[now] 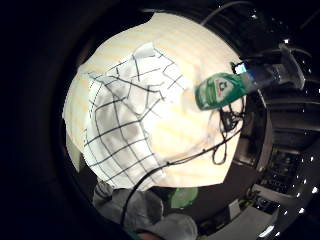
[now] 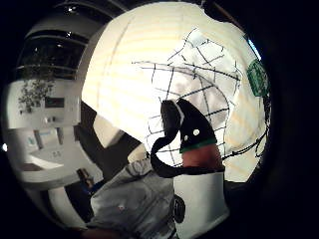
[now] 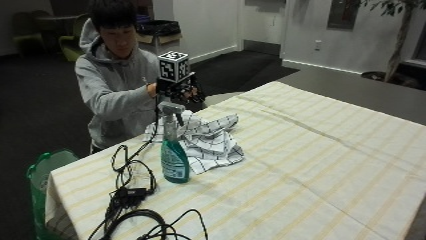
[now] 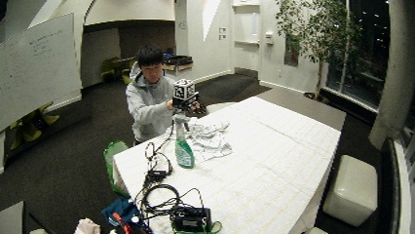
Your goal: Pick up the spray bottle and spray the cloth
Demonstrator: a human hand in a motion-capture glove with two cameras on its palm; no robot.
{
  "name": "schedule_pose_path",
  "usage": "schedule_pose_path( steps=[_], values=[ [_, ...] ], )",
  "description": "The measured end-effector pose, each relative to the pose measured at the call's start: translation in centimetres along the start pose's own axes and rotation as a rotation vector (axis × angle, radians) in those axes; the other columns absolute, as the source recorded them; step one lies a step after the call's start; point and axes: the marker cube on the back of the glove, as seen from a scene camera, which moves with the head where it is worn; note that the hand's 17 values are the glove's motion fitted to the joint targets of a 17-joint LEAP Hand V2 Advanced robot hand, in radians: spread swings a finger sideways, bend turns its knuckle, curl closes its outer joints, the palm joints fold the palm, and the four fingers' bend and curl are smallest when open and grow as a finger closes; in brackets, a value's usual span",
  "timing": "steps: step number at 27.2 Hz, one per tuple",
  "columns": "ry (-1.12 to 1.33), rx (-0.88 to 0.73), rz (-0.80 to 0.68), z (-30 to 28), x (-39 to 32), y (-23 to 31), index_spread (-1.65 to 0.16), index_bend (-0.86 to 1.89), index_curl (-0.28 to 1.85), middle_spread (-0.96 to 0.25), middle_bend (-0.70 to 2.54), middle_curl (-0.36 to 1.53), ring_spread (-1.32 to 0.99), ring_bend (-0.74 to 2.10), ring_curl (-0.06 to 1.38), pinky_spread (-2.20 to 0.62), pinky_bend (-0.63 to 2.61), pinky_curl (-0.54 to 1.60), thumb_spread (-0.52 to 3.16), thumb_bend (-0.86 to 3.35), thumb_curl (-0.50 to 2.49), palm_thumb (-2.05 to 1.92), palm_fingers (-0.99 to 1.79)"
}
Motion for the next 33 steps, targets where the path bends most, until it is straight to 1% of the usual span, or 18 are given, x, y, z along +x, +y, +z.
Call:
schedule_pose_path(
  steps=[5,12,19,25,33],
  values=[
    [-0.018,-0.013,0.004,0.3,0.0,0.1,-0.25,0.31,0.15,-0.03,0.27,0.12,0.04,0.16,0.05,0.18,0.3,0.12,0.66,0.3,0.12,0.5,0.34],
    [-0.03,-0.016,0.015,0.9,0.4,0.1,-0.31,0.29,0.22,-0.03,0.29,0.18,0.05,0.17,0.07,0.22,0.29,0.17,0.9,0.27,0.16,0.54,0.32],
    [-0.044,0.005,0.004,1.5,0.2,1.6,-0.33,0.27,0.26,-0.03,0.28,0.22,0.06,0.17,0.09,0.24,0.28,0.2,1.02,0.23,0.19,0.56,0.33],
    [-0.062,0.02,0.021,2.0,1.5,3.6,-0.34,0.24,0.28,-0.03,0.27,0.24,0.06,0.18,0.1,0.25,0.26,0.22,1.08,0.19,0.21,0.58,0.33],
    [-0.125,0.094,0.088,3.1,6.2,7.5,-0.35,0.21,0.31,-0.03,0.26,0.27,0.06,0.18,0.12,0.26,0.25,0.25,1.12,0.14,0.24,0.6,0.34]
  ],
)
